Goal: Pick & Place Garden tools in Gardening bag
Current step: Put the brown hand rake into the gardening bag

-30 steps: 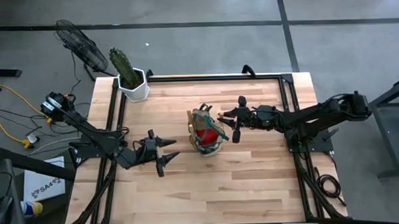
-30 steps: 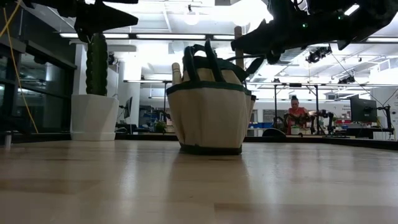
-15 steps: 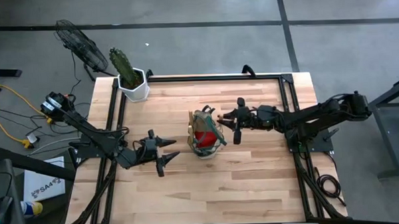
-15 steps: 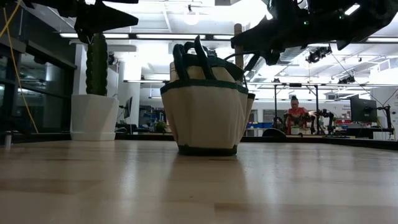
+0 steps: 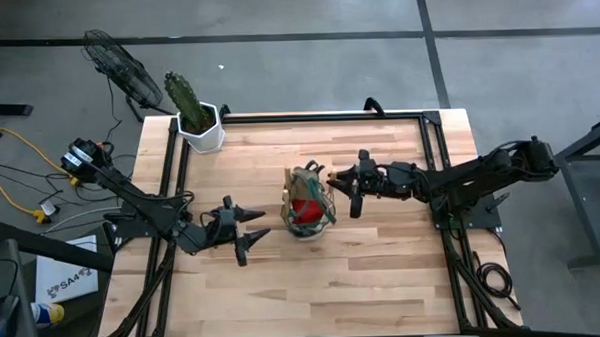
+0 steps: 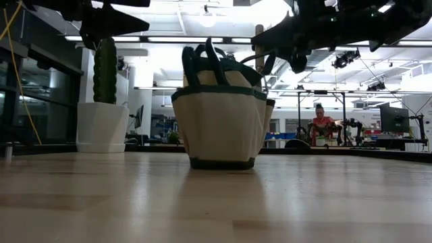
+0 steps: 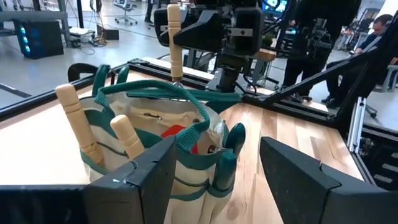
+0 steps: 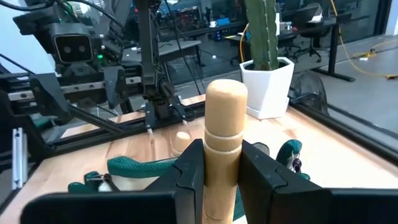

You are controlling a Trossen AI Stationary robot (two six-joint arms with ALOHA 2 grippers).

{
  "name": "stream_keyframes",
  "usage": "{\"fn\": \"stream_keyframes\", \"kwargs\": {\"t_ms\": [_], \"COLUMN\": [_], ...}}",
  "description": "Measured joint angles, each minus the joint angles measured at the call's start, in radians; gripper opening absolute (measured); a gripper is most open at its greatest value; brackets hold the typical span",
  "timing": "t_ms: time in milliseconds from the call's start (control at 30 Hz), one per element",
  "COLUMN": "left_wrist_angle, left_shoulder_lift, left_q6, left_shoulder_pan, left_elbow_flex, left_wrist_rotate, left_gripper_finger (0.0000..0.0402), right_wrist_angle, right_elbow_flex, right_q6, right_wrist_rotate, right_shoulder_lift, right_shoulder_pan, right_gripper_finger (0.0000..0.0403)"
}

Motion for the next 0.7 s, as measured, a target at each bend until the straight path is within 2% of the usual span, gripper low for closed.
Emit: {"fn": "stream_keyframes", "kwargs": {"t_ms": [700], "left_wrist_angle": [-0.016], "left_shoulder_lift": [0.000], "left_q6": [-0.024], "left_shoulder_pan": [0.000], "left_elbow_flex": [0.000], "left_wrist_rotate": [0.002], "left_gripper_finger": [0.0225], "right_wrist_angle": [-0.049], "right_elbow_flex": [0.000], "right_q6": [0.042], "right_wrist_rotate": [-0.004], "right_shoulder_lift": [0.002], "right_shoulder_pan": [0.000], "right_gripper_finger": [0.0058]}}
